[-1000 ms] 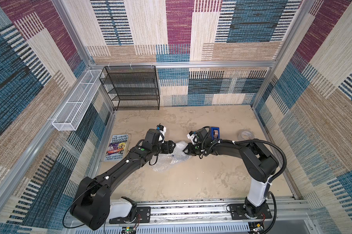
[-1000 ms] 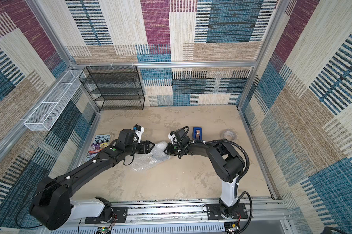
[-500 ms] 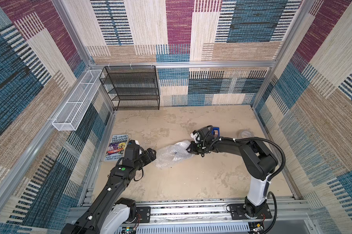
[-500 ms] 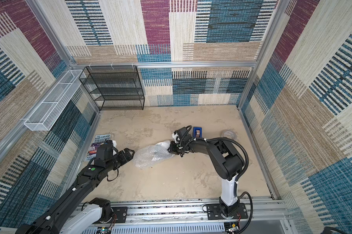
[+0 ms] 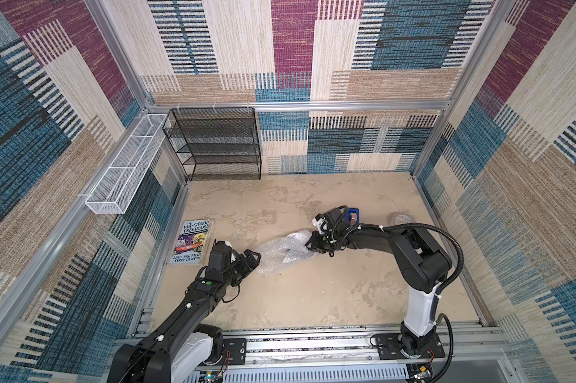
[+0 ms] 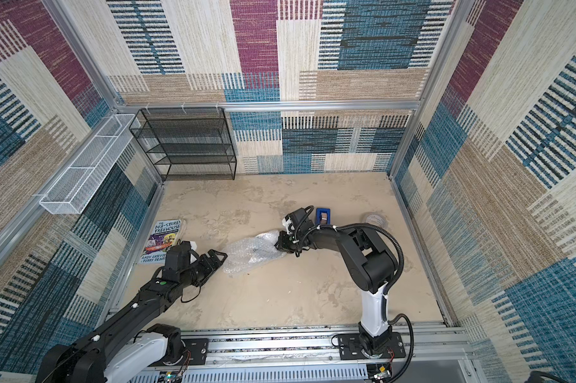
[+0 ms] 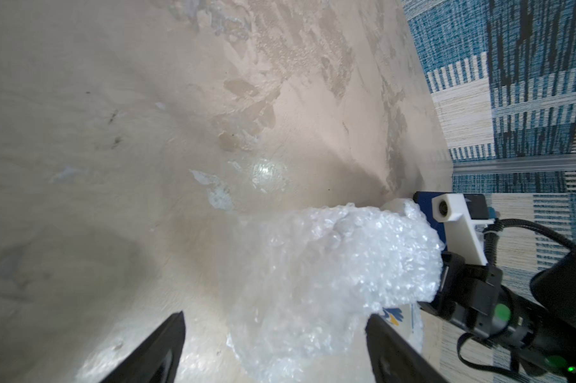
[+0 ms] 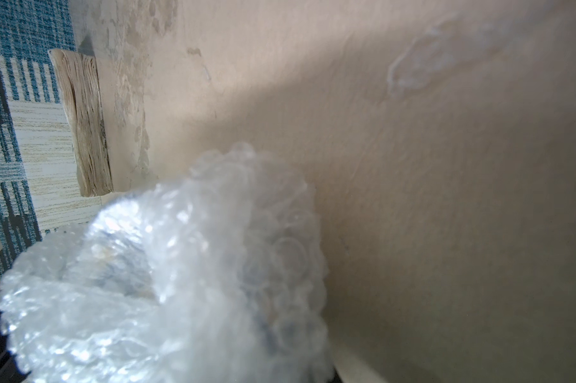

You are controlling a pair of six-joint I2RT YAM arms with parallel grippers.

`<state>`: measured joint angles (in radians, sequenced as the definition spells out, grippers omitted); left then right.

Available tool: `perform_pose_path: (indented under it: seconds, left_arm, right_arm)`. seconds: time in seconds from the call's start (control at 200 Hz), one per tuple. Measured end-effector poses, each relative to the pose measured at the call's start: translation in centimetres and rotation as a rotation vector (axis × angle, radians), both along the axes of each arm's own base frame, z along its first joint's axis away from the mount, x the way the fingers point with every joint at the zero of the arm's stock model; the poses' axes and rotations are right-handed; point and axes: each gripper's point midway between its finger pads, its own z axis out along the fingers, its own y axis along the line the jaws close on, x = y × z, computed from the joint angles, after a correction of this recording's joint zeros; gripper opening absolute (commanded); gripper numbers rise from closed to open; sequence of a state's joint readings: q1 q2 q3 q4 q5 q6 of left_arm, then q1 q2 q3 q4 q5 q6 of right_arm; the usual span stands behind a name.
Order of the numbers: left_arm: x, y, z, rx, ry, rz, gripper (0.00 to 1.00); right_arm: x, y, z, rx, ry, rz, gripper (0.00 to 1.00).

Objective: Wrap bowls in bubble wrap
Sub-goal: Wrap the bowl in bubble wrap.

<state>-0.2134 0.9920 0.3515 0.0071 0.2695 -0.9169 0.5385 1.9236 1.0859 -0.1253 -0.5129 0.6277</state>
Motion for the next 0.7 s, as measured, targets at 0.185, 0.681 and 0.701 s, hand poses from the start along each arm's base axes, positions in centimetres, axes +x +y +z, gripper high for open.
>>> perform_pose_path:
  seconds: [0.185, 0.681, 0.701]
  left_arm:
    - [1.3, -1.0, -0.2, -0.037, -0.011, -0.032, 0.84]
    - [2.4, -2.6, 0.1, -0.111, -0.040, -0.083, 0.24]
    - [2.4, -2.7, 0.2, -0.114, -0.042, -0.086, 0.20]
  right_arm:
    - [0.0, 0.0, 0.0, 0.000, 0.000, 0.000, 0.00]
    - [0.0, 0.0, -0.1, 0.004, -0.001, -0.001, 0.00]
    - [0.0, 0.1, -0.1, 0.004, -0.001, -0.001, 0.00]
